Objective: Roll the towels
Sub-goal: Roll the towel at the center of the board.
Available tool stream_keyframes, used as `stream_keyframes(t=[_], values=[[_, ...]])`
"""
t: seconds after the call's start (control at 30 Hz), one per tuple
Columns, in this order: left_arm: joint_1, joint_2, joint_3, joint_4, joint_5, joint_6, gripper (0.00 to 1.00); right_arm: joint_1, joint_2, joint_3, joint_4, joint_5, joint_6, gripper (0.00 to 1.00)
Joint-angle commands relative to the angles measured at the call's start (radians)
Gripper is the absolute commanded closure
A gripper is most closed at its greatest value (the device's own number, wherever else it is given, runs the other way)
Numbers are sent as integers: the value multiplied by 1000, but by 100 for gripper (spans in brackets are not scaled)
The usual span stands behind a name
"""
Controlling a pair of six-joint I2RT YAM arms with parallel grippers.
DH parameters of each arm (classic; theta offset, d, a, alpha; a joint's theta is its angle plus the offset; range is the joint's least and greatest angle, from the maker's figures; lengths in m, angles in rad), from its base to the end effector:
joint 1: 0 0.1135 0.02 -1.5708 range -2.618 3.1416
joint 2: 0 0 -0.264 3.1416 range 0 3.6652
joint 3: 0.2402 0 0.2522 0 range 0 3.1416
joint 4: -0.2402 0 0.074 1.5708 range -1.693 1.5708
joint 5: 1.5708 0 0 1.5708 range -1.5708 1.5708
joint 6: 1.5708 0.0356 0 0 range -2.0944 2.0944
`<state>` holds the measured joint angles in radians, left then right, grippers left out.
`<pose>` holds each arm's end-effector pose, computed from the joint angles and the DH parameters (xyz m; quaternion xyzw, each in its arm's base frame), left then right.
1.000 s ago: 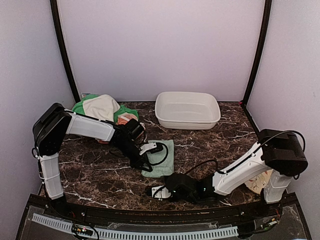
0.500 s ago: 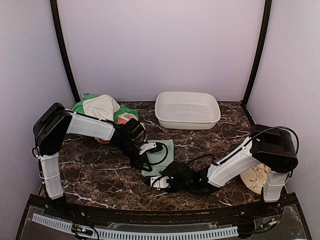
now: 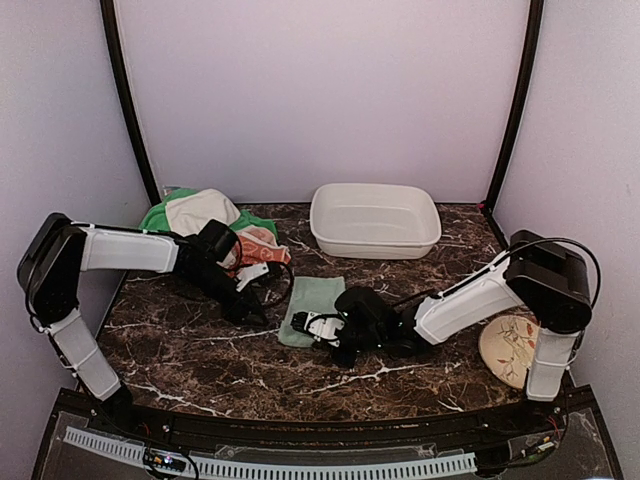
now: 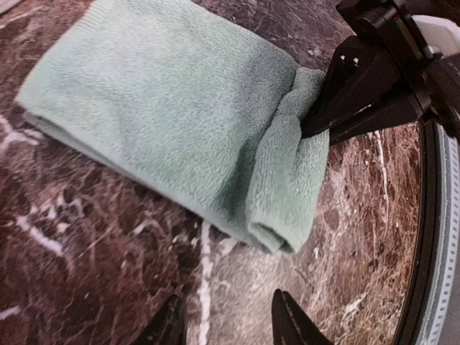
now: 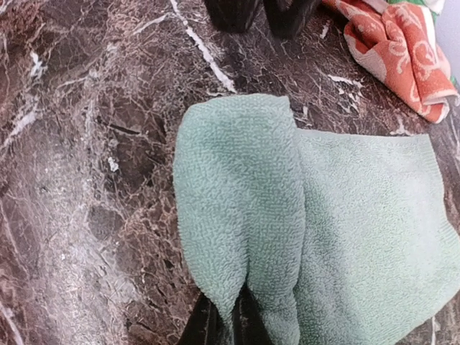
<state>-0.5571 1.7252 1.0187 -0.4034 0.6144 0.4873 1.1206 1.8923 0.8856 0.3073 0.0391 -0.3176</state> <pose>0.2707 -0.1928 0.1686 0.5227 0.7699 -0.3018 0.2073 0.1618 0.3316 0.1185 -0.5908 0.6874 0.1486 0.3953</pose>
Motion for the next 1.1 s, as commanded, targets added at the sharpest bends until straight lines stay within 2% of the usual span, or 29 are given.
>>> stream_keyframes(t=[0.0, 0.2, 0.37, 0.63, 0.83, 1.07], values=[[28, -150, -74, -31, -60, 95, 56, -50, 31, 30, -188, -254, 161, 100], [0, -289, -151, 9, -43, 166, 56, -178, 96, 123, -271, -579, 302, 100], [-143, -281, -170, 64, -134, 192, 56, -241, 143, 178, -294, -771, 418, 100], [-259, -111, -73, 193, -254, 219, 56, -263, 216, 260, -411, -804, 467, 100], [-274, -44, -72, 303, -353, 260, 56, -279, 225, 260, -401, -845, 522, 100], [-279, -35, -73, 312, -350, 266, 58, -302, 231, 297, -408, -881, 548, 100]])
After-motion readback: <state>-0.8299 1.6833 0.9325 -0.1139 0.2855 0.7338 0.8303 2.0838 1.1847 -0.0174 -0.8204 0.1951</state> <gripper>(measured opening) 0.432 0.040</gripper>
